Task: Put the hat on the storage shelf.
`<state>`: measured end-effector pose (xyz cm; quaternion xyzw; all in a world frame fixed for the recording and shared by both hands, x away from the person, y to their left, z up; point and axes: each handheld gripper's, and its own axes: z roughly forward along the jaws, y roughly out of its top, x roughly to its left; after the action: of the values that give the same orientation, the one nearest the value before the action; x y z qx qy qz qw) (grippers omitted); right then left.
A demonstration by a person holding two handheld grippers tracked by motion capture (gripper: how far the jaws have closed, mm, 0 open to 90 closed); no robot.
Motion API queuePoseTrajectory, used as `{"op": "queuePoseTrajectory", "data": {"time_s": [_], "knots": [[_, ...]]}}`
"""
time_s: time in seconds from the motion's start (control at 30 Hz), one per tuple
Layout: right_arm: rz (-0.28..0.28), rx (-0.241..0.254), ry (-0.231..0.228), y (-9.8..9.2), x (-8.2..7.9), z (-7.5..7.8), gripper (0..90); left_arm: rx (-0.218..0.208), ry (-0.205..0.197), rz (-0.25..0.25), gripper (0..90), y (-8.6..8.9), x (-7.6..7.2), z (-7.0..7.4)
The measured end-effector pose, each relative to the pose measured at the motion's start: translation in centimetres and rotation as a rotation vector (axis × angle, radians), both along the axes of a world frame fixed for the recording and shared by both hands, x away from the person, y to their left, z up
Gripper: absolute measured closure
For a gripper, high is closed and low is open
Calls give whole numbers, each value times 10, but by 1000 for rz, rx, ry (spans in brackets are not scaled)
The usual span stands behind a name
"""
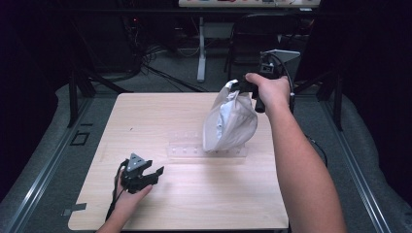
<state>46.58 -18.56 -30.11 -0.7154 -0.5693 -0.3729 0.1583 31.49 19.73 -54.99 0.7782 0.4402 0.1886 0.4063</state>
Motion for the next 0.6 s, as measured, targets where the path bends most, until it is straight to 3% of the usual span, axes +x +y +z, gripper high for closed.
{"op": "queuePoseTrajectory", "data": {"time_s": [0.17, 0.33, 0.6], "knots": [[6, 1, -1, 2, -1, 1, 826, -7, -69, -86, 442, -42, 2, 18], [6, -5, -4, 3, -2, 2, 826, -16, -114, -144, 424, -80, 7, 31], [24, 3, -3, 2, -3, 3, 825, 1, -165, -180, 365, -126, 13, 39]]}}
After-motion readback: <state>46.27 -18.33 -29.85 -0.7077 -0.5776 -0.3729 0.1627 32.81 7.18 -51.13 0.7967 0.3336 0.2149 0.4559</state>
